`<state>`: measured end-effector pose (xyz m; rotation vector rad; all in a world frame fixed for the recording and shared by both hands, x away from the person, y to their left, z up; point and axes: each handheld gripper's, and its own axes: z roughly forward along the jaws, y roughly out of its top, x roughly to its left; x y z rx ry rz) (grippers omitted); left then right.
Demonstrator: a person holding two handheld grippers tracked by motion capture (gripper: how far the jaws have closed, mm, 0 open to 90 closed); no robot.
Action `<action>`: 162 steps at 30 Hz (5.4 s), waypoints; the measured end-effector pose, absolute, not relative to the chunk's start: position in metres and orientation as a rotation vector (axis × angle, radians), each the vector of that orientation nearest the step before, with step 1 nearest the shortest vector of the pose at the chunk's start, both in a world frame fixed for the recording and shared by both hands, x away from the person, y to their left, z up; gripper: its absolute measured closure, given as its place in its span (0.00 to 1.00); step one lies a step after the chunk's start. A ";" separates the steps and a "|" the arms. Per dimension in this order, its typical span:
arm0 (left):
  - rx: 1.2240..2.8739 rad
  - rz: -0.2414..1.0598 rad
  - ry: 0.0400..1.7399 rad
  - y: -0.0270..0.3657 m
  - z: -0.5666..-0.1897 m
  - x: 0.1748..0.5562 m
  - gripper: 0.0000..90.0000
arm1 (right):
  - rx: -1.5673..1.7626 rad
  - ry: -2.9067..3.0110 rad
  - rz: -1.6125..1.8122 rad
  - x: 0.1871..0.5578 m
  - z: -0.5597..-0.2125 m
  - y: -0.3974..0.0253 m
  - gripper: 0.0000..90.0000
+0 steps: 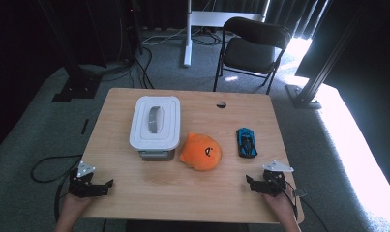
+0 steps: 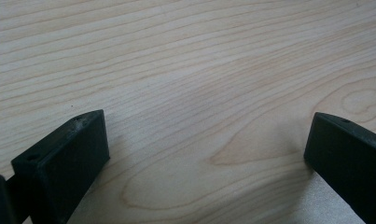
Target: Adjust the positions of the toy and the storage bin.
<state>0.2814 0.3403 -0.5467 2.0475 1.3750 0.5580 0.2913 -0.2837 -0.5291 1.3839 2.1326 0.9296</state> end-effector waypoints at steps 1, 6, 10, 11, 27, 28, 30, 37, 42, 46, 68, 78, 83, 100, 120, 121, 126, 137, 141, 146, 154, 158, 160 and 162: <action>2.048 0.558 1.374 0.340 -0.547 0.281 0.00 | 1.386 2.120 0.926 0.293 -0.528 -0.284 0.15; 2.048 0.559 1.375 0.340 -0.547 0.281 0.00 | 1.442 2.052 0.966 0.306 -0.517 -0.284 0.14; 2.043 0.559 1.378 0.340 -0.547 0.281 0.00 | 1.467 1.990 0.988 0.320 -0.506 -0.282 0.13; 2.045 0.560 1.378 0.340 -0.547 0.281 0.00 | 1.467 1.990 0.988 0.320 -0.506 -0.282 0.13; 2.044 0.559 1.378 0.340 -0.547 0.281 0.00 | 1.632 1.908 0.878 0.397 -0.505 -0.265 0.13; 2.044 0.559 1.378 0.340 -0.547 0.281 0.00 | 1.643 1.908 0.869 0.402 -0.507 -0.264 0.13; 2.045 0.559 1.378 0.340 -0.547 0.281 0.00 | 1.668 1.906 0.855 0.410 -0.510 -0.263 0.13; 2.045 0.559 1.378 0.340 -0.547 0.281 0.00 | 1.693 1.922 0.789 0.430 -0.522 -0.254 0.13; 2.045 0.559 1.378 0.340 -0.547 0.281 0.00 | 1.699 1.937 0.726 0.439 -0.531 -0.246 0.14; 2.044 0.559 1.378 0.340 -0.547 0.281 0.00 | 1.733 1.927 0.705 0.443 -0.534 -0.242 0.15; 2.044 0.559 1.378 0.340 -0.547 0.281 0.00 | 1.782 1.943 0.712 0.442 -0.530 -0.245 0.28; 2.045 0.559 1.378 0.340 -0.547 0.281 0.00 | 1.755 1.923 0.748 0.422 -0.506 -0.253 0.28; 2.044 0.559 1.378 0.340 -0.547 0.281 0.00 | 1.736 1.920 0.744 0.403 -0.500 -0.260 0.28; 2.042 0.561 1.383 0.340 -0.547 0.281 0.00 | 1.682 1.925 0.660 0.315 -0.496 -0.292 0.28; 2.042 0.562 1.384 0.340 -0.547 0.281 0.00 | 1.670 1.960 0.570 0.261 -0.517 -0.303 0.29; 2.042 0.562 1.384 0.340 -0.547 0.281 0.00 | 1.667 1.951 0.575 0.260 -0.518 -0.303 0.29; 2.042 0.562 1.384 0.340 -0.547 0.281 0.00 | 1.662 1.974 0.547 0.261 -0.526 -0.301 0.29; 2.043 0.562 1.384 0.340 -0.547 0.281 0.00 | 1.704 1.980 0.629 0.263 -0.531 -0.306 0.28; 2.042 0.562 1.384 0.340 -0.547 0.281 0.00 | 1.720 1.994 0.660 0.263 -0.533 -0.310 0.28; 2.043 0.562 1.384 0.340 -0.547 0.281 0.00 | 1.760 1.983 0.666 0.265 -0.534 -0.312 0.24; 2.040 0.562 1.385 0.340 -0.547 0.281 0.00 | 1.754 1.981 0.668 0.264 -0.534 -0.311 0.28; 2.041 0.563 1.385 0.340 -0.547 0.281 0.00 | 1.743 2.007 0.663 0.268 -0.533 -0.312 0.28; 2.041 0.563 1.385 0.340 -0.547 0.281 0.00 | 1.735 2.021 0.669 0.271 -0.531 -0.312 0.28; 2.040 0.563 1.385 0.340 -0.547 0.281 0.00 | 1.683 2.067 0.683 0.276 -0.528 -0.313 0.28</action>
